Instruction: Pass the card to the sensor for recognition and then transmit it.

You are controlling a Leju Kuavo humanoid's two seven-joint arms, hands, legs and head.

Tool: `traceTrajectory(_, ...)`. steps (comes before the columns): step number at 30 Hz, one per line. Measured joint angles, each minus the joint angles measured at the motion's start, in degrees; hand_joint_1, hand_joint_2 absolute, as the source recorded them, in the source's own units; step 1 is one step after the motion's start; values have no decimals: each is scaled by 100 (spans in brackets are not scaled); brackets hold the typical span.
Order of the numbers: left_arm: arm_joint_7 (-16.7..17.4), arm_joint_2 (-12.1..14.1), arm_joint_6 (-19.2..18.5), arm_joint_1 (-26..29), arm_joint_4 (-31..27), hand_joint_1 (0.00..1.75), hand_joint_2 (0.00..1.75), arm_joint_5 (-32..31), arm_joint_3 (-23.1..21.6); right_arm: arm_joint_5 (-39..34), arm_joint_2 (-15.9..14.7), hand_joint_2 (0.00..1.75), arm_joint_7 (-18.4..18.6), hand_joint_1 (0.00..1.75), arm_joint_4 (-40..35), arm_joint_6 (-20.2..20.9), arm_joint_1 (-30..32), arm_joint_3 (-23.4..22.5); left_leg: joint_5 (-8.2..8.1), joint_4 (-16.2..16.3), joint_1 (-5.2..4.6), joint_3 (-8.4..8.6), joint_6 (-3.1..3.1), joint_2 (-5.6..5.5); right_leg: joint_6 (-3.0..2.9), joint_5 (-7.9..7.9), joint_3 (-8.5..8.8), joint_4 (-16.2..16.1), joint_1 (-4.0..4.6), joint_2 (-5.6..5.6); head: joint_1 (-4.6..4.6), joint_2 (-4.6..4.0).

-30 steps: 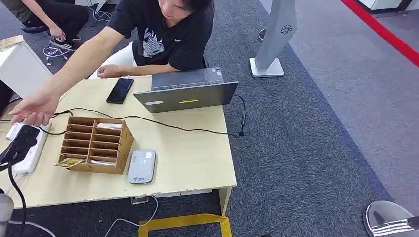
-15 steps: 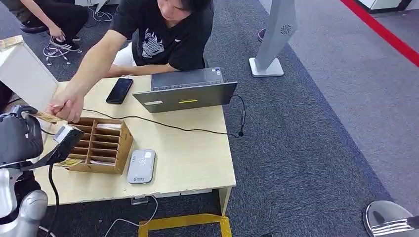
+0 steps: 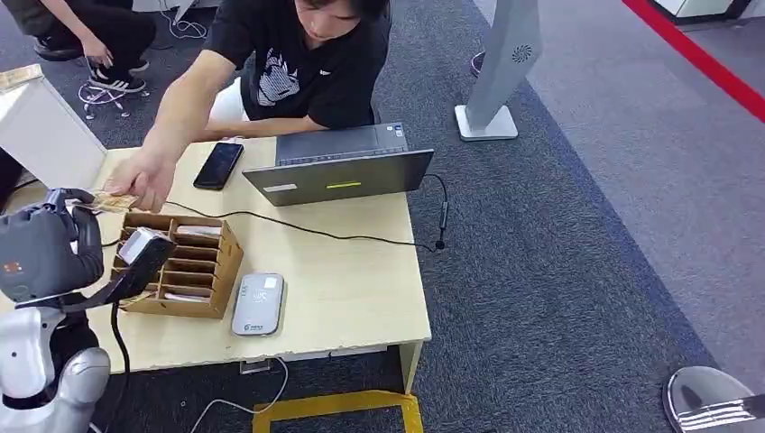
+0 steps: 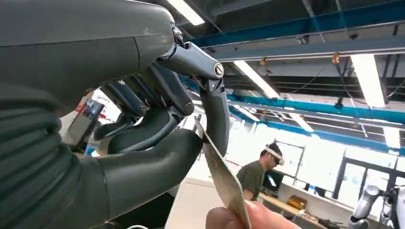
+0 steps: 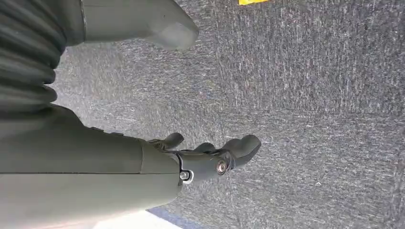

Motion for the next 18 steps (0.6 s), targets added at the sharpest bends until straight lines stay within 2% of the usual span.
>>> traceTrajectory(1, 2, -7, 0, -1, 0, 37, 175, 9, -2, 0, 0, 175, 0, 0, 0, -2, 0, -11, 0, 0, 0, 0, 0, 0, 0, 0, 0, 0, 0, 0, 0, 0)
traceTrajectory(2, 15, -22, 0, -2, 0, 0, 175, 21, -6, 0, 0, 175, -7, 0, 0, -2, -2, -20, 0, 0, 0, 0, 0, 0, 0, 0, 0, 0, 0, 0, -2, 0)
traceTrajectory(11, 15, -83, 35, 12, -50, 0, 175, 352, -9, 13, 2, 175, -7, 0, 0, -2, -6, -74, 0, 0, 0, -1, 0, -1, 0, 0, 1, 0, 0, -2, 0, 0)
traceTrajectory(18, -35, -96, 57, 311, -280, 0, 175, 356, -48, -35, 2, 175, -15, 0, 0, 2, 2, -124, 0, 0, 0, -1, 0, -1, 0, 0, 0, 0, 0, -1, 0, 0)
